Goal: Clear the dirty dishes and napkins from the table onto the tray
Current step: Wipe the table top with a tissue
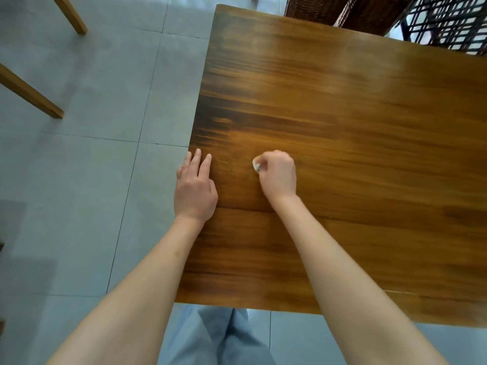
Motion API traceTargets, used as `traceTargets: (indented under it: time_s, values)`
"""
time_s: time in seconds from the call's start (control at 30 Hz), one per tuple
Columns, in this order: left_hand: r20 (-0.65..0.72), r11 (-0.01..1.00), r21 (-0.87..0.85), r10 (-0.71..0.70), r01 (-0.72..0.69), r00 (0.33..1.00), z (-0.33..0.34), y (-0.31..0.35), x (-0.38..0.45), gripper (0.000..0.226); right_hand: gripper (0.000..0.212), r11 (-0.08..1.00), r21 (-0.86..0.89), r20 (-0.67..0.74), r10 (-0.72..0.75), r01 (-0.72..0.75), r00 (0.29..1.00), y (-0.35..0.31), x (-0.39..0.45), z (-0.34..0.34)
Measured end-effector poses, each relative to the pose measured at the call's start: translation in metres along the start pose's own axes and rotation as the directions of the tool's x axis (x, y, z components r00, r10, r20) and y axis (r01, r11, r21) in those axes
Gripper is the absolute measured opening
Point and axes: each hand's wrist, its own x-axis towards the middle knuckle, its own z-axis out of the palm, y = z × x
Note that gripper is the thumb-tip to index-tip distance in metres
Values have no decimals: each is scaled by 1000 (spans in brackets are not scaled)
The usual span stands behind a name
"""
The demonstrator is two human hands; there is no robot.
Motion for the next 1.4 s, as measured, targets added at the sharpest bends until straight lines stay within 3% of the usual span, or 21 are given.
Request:
traceTargets:
  time_s: [0.07, 0.13, 0.3, 0.43, 0.53, 0.63, 0.7, 0.87, 1.0, 1.2, 1.33, 1.4]
  values:
    - [6, 999, -3, 33, -33, 999, 0, 0, -1, 44, 17, 991, 35, -59, 130, -128, 990, -5, 22, 0]
    - [10, 999, -13, 51, -51, 999, 1, 0, -1, 44, 16, 989, 25, -82, 147, -145, 986, -13, 25, 5]
    - [17, 999, -16, 41, -40, 999, -1, 0, -1, 45, 18, 998, 21, -6, -60, 60, 998, -19, -47, 17]
    - [17, 999, -19, 29, -29, 999, 0, 0, -2, 45, 13, 990, 67, 18, -124, 123, 992, -3, -96, 8]
    - [15, 999, -32, 28, -27, 1000, 0, 1, -2, 44, 18, 999, 14, 7, -37, 37, 999, 20, -84, -6]
    - [11, 999, -42, 30, -29, 999, -1, 0, -1, 44, 22, 985, 18, -86, 171, -170, 982, 30, -50, -6]
    - [10, 999, -41, 26, -25, 1000, -1, 1, -2, 44, 22, 979, 15, -126, 205, -205, 970, 23, -48, -2]
    - [14, 999, -44, 19, -18, 1000, -1, 1, -3, 44, 18, 999, 35, -58, 12, -10, 998, 11, -105, 2]
    - [15, 999, -48, 21, -20, 1000, -1, 1, -4, 44, 17, 999, -24, -3, -26, 26, 1000, 34, -110, -14]
    - [3, 998, -55, 28, -28, 1000, 1, -1, -3, 44, 23, 966, -26, -147, 252, -259, 956, 48, -93, -21]
    - [6, 998, -49, 26, -25, 1000, 0, -1, -4, 44, 19, 1000, 3, -80, -3, 3, 997, 29, -137, -13]
    - [7, 999, -47, 25, -25, 1000, 1, -1, -4, 44, 18, 1000, 1, -70, -30, 30, 997, 43, -143, -20]
